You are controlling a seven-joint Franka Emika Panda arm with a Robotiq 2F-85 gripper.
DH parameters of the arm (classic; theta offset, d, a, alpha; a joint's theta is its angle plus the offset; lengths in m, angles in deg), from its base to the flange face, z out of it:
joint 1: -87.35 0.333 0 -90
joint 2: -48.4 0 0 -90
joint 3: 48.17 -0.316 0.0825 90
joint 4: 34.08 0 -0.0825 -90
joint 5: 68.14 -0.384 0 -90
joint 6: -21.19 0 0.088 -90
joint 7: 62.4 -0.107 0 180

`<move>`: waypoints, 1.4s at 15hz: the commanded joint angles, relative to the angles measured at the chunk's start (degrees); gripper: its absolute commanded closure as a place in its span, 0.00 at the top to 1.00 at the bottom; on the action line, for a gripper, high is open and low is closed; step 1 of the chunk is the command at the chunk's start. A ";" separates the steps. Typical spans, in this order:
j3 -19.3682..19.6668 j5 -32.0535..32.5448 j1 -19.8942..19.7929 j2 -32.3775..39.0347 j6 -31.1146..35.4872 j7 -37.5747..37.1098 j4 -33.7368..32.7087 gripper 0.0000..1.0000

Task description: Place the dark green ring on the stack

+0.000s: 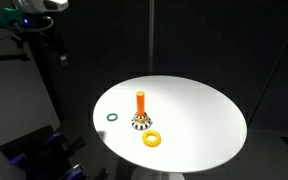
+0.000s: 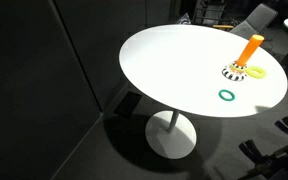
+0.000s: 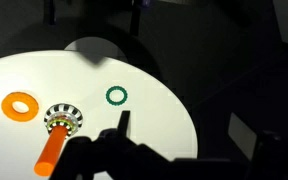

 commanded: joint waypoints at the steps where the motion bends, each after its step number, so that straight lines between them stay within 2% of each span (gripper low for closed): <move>1: -0.62 -0.59 -0.86 0.05 -0.27 0.59 -0.17 1.00; 16: -0.62 -0.59 -0.86 0.05 -0.27 0.59 -0.17 1.00; 21: -4.41 -0.17 -1.01 6.77 3.43 -2.36 -2.77 1.00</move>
